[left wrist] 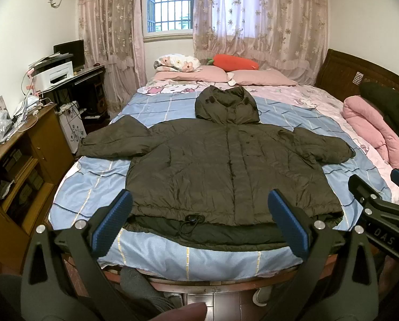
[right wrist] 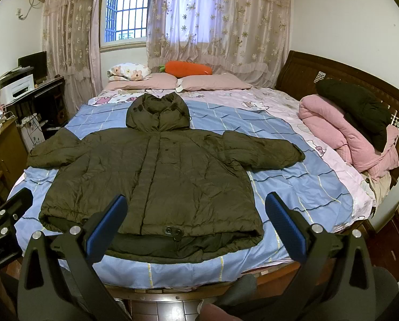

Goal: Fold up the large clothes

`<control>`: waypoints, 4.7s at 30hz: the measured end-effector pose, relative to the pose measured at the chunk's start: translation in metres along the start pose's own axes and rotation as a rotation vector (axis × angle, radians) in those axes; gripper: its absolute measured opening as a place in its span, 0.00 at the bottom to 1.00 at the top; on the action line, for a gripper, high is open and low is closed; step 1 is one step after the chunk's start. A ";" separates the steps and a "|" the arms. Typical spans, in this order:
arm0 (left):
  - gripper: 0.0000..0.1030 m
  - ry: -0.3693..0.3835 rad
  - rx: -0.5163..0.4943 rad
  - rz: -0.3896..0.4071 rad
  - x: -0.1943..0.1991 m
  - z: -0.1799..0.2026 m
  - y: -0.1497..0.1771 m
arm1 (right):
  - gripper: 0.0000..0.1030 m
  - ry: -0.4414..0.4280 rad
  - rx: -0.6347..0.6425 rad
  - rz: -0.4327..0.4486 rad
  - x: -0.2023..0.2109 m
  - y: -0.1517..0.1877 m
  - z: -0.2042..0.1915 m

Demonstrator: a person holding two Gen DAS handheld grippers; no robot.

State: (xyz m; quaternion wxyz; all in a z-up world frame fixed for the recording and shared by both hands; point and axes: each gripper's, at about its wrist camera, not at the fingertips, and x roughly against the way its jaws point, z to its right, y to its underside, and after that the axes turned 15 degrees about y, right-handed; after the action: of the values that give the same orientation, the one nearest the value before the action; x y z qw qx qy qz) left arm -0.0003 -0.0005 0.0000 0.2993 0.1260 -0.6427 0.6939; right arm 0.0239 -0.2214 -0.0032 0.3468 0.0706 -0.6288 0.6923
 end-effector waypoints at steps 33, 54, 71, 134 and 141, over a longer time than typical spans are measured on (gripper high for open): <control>0.98 0.001 0.001 -0.002 0.000 0.000 0.000 | 0.99 0.000 0.003 -0.002 -0.002 0.002 0.001; 0.98 0.000 0.001 -0.002 0.000 0.000 0.000 | 0.99 0.002 0.005 -0.001 -0.002 0.002 0.001; 0.98 0.001 0.001 -0.002 0.001 0.000 0.000 | 0.99 0.001 0.007 -0.002 -0.002 0.002 0.000; 0.98 -0.039 -0.103 0.060 -0.008 -0.068 -0.137 | 0.99 -0.164 -0.341 -0.317 -0.281 -0.149 0.185; 0.98 -0.039 -0.094 -0.017 -0.039 -0.083 -0.130 | 0.99 -0.205 -0.533 -0.414 -0.392 -0.118 0.244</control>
State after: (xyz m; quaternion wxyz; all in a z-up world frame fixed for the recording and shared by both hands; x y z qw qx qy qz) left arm 0.1227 0.0696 0.0728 0.2983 0.1305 -0.6792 0.6578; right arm 0.3026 -0.6034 -0.0669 0.4211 0.1728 -0.7912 0.4084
